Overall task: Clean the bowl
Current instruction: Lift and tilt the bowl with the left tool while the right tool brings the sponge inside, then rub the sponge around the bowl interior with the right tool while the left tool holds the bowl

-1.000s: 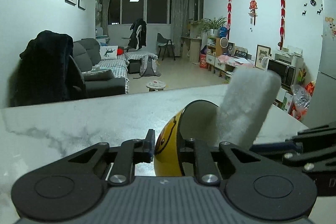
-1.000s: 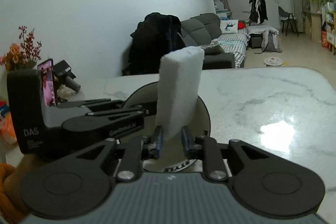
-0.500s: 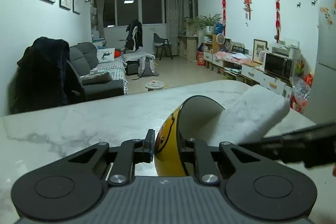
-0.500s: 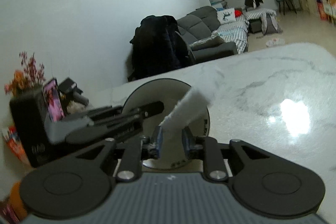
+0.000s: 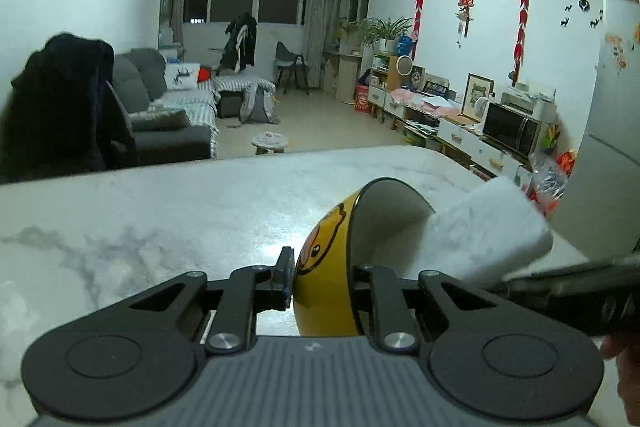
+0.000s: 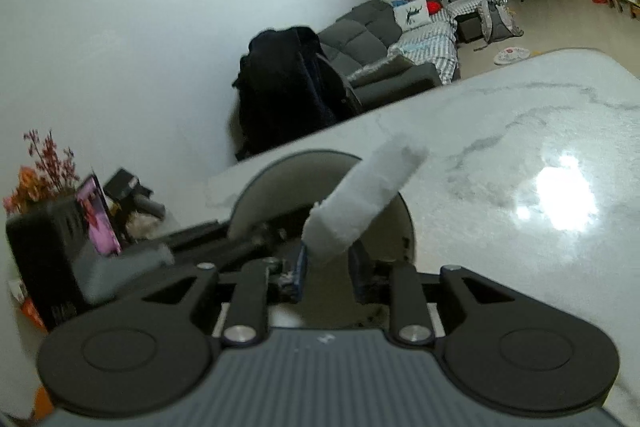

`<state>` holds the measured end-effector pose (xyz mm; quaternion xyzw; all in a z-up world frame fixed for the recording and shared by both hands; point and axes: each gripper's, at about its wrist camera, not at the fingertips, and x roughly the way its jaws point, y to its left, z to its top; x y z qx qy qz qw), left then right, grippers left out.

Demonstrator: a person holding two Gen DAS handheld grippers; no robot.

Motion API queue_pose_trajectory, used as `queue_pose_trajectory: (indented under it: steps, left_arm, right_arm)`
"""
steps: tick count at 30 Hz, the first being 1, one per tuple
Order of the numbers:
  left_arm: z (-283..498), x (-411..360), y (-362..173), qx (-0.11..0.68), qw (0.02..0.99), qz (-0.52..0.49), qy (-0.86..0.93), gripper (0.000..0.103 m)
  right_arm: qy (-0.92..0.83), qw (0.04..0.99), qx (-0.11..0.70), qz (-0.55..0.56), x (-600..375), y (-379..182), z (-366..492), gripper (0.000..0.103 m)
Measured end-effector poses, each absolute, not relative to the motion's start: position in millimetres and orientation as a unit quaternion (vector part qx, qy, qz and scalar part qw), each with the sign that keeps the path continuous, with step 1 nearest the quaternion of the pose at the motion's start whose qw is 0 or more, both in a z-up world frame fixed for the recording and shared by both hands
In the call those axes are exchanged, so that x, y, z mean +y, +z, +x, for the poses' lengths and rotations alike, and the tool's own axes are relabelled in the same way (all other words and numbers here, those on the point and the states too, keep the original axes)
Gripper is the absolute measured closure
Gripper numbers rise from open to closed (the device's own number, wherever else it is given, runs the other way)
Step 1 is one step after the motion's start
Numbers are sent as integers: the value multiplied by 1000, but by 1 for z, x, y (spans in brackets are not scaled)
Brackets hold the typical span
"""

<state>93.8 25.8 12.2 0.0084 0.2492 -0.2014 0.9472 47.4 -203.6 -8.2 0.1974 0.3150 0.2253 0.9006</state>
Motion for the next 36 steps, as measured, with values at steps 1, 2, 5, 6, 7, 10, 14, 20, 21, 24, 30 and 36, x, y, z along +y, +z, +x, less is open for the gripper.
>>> queue_pose_trajectory:
  steps: [1,2,5,6,7,10,14,20,21,24,30,36]
  left_arm:
    - [93,25,13,247,947,12,-203,82]
    - [93,23,14,245,948,18,-203,82]
    - [87,16,13,233,949,51,-204,82]
    - [85,14,13,230,949,59,-205,82]
    - [84,12,12,227,949,66,-208,82]
    - [78,3,8,214,947,98,-218,77]
    - [74,-5,2,200,946,139,-212,75]
    - [71,-12,-8,180,945,176,-207,77]
    - [71,-13,-10,178,946,179,-205,77]
    - [71,-16,-12,171,946,187,-203,77]
    - [70,-19,-18,160,944,201,-207,77]
    - [79,-12,-17,178,947,182,-196,75]
  right_arm:
    - [224,902,318,185,-203,-8,47,77]
    - [224,904,319,174,-202,-7,46,77]
    - [227,906,317,166,-204,-5,45,77]
    - [228,906,315,169,-206,-5,44,77]
    - [230,905,313,173,-208,-4,44,77]
    - [235,899,312,196,-212,-5,48,76]
    - [231,899,310,204,-211,-5,52,74]
    - [223,898,306,225,-210,-4,57,74]
    - [216,899,305,230,-209,-4,57,74]
    - [192,901,300,246,-206,-5,58,74]
    - [129,915,275,267,-194,-5,51,74]
    - [132,931,255,226,-182,-8,55,83]
